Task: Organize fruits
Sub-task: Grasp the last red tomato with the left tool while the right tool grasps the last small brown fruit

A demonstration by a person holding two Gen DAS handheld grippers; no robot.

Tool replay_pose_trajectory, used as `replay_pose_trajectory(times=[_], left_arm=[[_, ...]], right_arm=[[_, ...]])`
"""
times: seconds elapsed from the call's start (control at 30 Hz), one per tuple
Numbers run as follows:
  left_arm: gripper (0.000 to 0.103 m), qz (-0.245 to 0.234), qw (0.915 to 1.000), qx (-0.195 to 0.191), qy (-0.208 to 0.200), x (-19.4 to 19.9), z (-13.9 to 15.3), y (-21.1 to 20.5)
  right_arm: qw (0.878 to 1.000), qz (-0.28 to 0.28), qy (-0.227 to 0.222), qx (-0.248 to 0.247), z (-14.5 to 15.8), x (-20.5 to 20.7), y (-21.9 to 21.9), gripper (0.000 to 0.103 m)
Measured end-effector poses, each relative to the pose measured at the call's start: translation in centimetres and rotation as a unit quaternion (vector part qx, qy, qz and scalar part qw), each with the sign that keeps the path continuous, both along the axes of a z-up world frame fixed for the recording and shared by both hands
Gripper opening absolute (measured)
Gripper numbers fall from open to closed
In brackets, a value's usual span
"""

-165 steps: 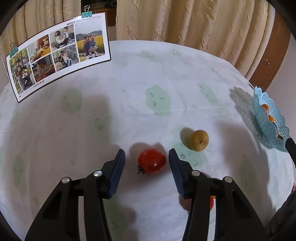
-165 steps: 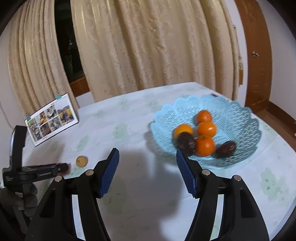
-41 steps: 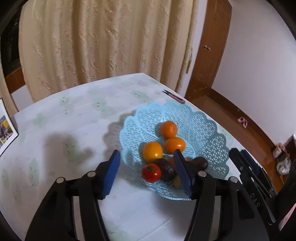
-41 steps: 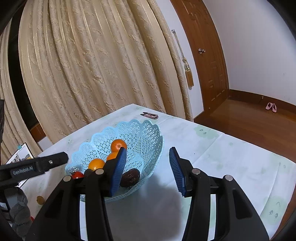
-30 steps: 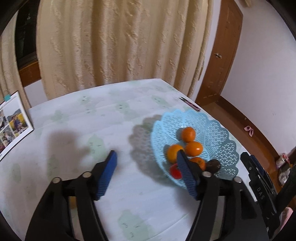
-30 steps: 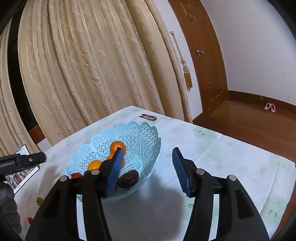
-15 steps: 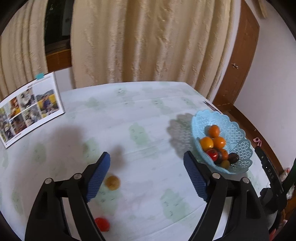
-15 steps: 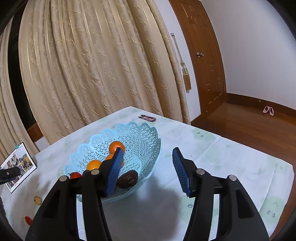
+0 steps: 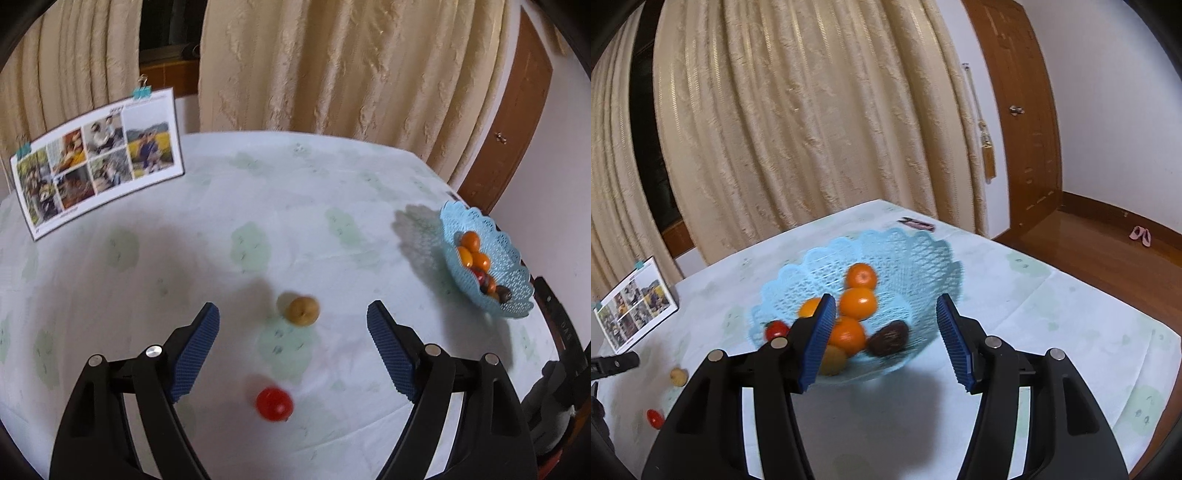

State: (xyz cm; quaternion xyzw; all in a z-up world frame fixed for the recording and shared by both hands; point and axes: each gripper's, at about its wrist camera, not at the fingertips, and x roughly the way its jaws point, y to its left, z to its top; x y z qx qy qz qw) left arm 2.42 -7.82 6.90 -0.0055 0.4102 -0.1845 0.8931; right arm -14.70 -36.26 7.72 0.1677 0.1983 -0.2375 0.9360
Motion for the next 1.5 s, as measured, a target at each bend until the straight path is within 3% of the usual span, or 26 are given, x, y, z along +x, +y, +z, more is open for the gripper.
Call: replay_pose_trajectory(times=[0.13, 0.37, 0.57, 0.8, 0.93, 1.5], left_arm=[[0.082, 0.006, 0.9998, 0.001, 0.019, -0.7, -1.5, 0.7], [0.081, -0.004, 0.9991, 0.023, 0.035, -2.5, -3.6, 0.9], [0.061, -0.014, 0.998, 0.037, 0.05, -3.4, -5.4, 0.8], [0.035, -0.012, 0.9984, 0.036, 0.041, -3.7, -5.5, 1.4], [0.028, -0.019, 0.9986, 0.029, 0.04, -3.9, -5.5, 1.6], [0.028, 0.016, 0.9998, 0.007, 0.007, -4.1, -4.1, 4.7]], right_arm=[[1.0, 0.028, 0.001, -0.007, 0.4, 0.7, 1.7, 0.067], [0.996, 0.082, 0.015, -0.022, 0.8, 2.4, 4.8, 0.068], [0.991, 0.128, 0.034, -0.026, 0.6, 3.9, 7.4, 0.068], [0.983, 0.171, 0.056, -0.039, 0.3, 5.4, 10.3, 0.068], [0.976, 0.202, 0.073, -0.034, -0.1, 6.6, 11.8, 0.068], [0.921, 0.35, 0.166, 0.036, -2.9, 15.0, 18.6, 0.068]])
